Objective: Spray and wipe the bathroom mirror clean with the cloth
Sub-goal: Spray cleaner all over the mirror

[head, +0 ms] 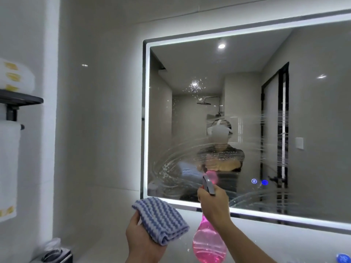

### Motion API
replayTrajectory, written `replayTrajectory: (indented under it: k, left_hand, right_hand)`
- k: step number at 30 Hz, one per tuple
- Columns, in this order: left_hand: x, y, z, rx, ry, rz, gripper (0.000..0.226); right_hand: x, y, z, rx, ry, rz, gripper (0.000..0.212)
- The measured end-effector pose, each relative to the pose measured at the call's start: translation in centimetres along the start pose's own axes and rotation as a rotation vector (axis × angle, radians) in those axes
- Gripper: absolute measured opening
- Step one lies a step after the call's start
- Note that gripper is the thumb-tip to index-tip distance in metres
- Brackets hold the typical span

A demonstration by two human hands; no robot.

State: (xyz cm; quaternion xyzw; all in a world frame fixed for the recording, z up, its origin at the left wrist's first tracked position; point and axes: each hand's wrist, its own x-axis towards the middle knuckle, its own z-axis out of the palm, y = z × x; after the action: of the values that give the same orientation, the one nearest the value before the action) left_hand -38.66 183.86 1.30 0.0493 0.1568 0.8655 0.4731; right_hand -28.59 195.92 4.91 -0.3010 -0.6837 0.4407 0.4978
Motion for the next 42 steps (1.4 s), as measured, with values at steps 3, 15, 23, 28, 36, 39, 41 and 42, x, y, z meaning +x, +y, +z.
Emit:
replayTrajectory:
  k: [3,15,23,28,36,39,41,42]
  left_hand:
    - [1.0,0.6,-0.3,0.015,-0.004,-0.012,0.060]
    - [5.5,2.8,-1.0,0.049,-0.116,-0.139,0.063]
    - [6.1,2.7,-1.8,-0.022,-0.058,-0.138,0.057]
    - [5.6,3.0,-1.7,-0.006,-0.049,-0.143,0.048]
    - [5.1,2.7,-1.0,0.110,-0.115,-0.162,0.062]
    - [5.0,2.0,-0.7,0.120,-0.119,-0.175,0.064]
    - [4.8,1.3,-0.5,0.126,-0.115,-0.187,0.064]
    - [4.8,0.9,-0.4,0.131,-0.115,-0.193,0.064]
  right_hand:
    - [0.5,-0.6,0.4,-0.027,-0.035,0.009,0.016]
    - [1.5,-1.0,2.9,-0.074,0.050,0.019,0.018]
    - [0.4,1.6,3.2,-0.148,0.070,0.062,0.021]
    - [0.3,1.8,3.6,-0.171,0.046,0.050,0.015]
    - [0.2,1.7,1.5,-0.155,0.168,0.038,0.030]
    - [0.5,1.9,0.0,-0.186,0.173,0.103,0.027]
    - [0.3,2.3,-1.0,-0.194,0.193,0.126,0.026]
    - [0.1,2.6,-1.5,-0.197,0.213,0.130,0.027]
